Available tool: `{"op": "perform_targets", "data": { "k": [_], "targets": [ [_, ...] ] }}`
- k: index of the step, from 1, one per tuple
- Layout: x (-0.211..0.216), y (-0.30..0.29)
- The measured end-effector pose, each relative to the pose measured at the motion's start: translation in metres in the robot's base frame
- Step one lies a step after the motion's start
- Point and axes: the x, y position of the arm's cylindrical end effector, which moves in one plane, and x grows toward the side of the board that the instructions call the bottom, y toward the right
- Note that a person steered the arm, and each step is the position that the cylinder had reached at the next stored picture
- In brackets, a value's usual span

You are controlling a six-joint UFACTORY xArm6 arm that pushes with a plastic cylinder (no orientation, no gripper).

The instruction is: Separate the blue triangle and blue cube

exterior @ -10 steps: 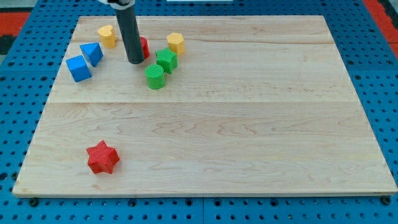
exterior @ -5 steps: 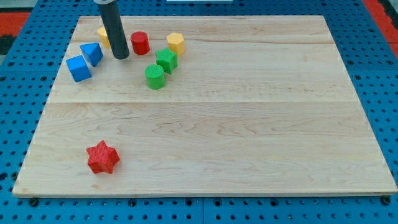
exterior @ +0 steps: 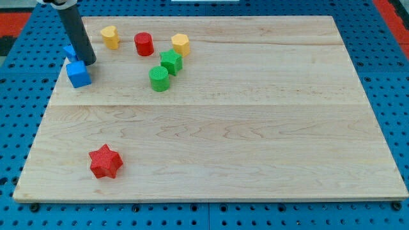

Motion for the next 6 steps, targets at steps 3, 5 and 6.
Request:
{"op": "perform_targets", "data": {
  "k": [3, 5, 6],
  "targets": [
    [0.020, -0.063],
    [-0.028, -0.055],
    [-0.035, -0.040]
  ]
}}
